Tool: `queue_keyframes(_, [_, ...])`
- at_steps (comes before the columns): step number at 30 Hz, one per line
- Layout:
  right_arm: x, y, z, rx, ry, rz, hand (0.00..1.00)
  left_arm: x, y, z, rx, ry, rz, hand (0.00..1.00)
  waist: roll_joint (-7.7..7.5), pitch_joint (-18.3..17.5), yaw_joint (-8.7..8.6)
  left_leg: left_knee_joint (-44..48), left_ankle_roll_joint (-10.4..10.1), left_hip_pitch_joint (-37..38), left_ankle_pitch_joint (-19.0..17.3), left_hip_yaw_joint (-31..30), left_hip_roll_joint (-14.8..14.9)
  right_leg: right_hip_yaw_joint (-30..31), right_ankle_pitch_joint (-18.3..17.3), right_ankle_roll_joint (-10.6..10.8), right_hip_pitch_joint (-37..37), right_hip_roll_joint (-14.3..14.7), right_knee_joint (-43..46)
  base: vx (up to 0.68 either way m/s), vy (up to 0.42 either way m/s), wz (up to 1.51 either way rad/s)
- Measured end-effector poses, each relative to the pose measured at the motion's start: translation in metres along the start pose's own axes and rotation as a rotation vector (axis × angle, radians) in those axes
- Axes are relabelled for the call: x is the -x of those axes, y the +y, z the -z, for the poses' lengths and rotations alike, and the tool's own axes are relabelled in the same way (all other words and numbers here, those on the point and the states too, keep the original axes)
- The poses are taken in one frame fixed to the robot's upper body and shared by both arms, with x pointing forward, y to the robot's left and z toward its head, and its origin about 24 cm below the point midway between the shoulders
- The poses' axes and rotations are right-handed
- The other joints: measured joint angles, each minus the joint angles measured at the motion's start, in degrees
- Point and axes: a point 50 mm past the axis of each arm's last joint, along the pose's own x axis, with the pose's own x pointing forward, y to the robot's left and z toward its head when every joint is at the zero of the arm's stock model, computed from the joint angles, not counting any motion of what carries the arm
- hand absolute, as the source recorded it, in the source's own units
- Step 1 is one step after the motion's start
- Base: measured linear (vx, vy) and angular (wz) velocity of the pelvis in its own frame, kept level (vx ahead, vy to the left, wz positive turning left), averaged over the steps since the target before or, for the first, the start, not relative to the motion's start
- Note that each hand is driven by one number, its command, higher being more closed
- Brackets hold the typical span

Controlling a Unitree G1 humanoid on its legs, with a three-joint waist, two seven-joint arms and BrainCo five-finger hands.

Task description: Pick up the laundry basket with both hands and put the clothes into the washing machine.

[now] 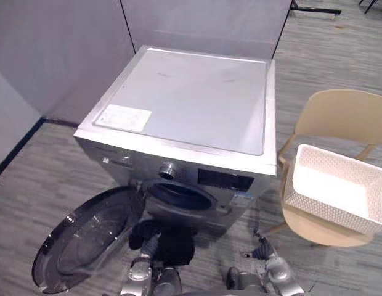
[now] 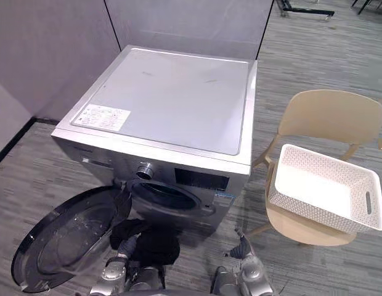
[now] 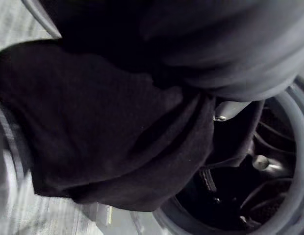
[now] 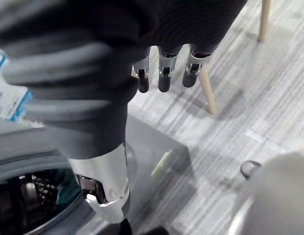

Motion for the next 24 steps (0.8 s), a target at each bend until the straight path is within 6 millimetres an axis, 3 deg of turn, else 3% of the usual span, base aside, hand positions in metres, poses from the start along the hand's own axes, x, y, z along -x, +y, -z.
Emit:
queue_keyframes(3, [0.001,0.002,-0.001,-0.008,-0.006,-0.003,0.0,-0.002,-0.004,-0.014,-0.013,-0.061,0.02,1.0,-0.01,0.23,-0.14,1.27,1.19,-0.06,-0.92,1.54,-1.18,0.57,-1.83,1.16,-2.2,-2.08,4.57,0.02,0.088,-0.11])
queue_keyframes(7, [-0.007,-0.004,-0.02,-0.006,-0.061,0.014,0.0,-0.004,-0.004,-0.052,0.016,-0.212,0.018,1.0,0.47,2.9,-0.72,11.5,2.12,-5.16,-6.61,2.65,-0.76,2.45,-7.1,1.25,-10.0,-3.9,17.05,-0.1,0.024,-0.2])
queue_keyframes(10, [-0.015,-0.021,-0.052,-0.015,-0.164,0.072,0.0,-0.009,0.0,-0.097,0.052,-0.363,-0.016,1.0,-0.07,7.34,-2.23,21.74,2.73,-13.04,-10.7,2.55,0.31,4.16,-11.02,1.37,-18.8,-5.44,27.91,-0.16,-0.026,-0.08])
queue_keyframes(14, [-0.018,-0.041,-0.096,-0.045,-0.314,0.149,0.0,-0.009,0.009,-0.16,0.081,-0.565,-0.072,1.0,-0.78,12.04,-3.2,32.61,3.85,-22.62,-14.48,2.62,2.44,6.16,-13.15,0.77,-29.27,-5.91,38.01,-0.17,0.02,-0.26])
queue_keyframes(15, [-0.018,-0.048,-0.12,-0.05,-0.398,0.183,0.0,-0.007,0.012,-0.189,0.108,-0.652,-0.097,1.0,-0.86,12.94,-3.22,37.42,4.35,-27.59,-15.87,2.65,3.62,6.46,-13.45,0.38,-34.85,-6.3,42.38,-0.11,0.046,-0.37])
queue_keyframes(17, [-0.015,-0.055,-0.146,-0.06,-0.483,0.218,0.0,-0.004,0.015,-0.221,0.135,-0.74,-0.125,1.0,-0.93,13.68,-3.31,42.0,5.0,-33.25,-16.98,2.64,4.83,6.38,-13.59,0.12,-40.94,-6.68,46.37,-0.13,0.06,-0.32])
queue_keyframes(18, [-0.009,-0.06,-0.176,-0.079,-0.589,0.245,0.0,0.004,0.018,-0.255,0.171,-0.844,-0.151,1.0,-0.76,15.2,-3.43,46.54,5.43,-38.59,-18.08,1.99,5.97,6.35,-13.89,-0.37,-46.19,-6.73,50.05,-0.17,0.056,-0.23])
queue_keyframes(20, [0.007,-0.064,-0.204,-0.119,-0.715,0.282,0.0,0.023,0.022,-0.287,0.223,-0.975,-0.18,1.0,-1.0,16.48,-3.38,51.49,5.89,-44.86,-19.34,0.93,7.27,6.33,-14.82,-0.49,-51.99,-6.76,54.29,-0.15,0.009,-0.13])
queue_keyframes(24, [0.039,-0.059,-0.232,-0.214,-0.895,0.307,0.0,0.063,0.029,-0.339,0.319,-1.208,-0.244,1.0,-1.3,17.07,-3.13,59.78,6.14,-56.68,-20.86,-1.79,8.5,6.4,-16.37,-1.3,-62.77,-6.91,62.19,-0.09,-0.042,-0.01])
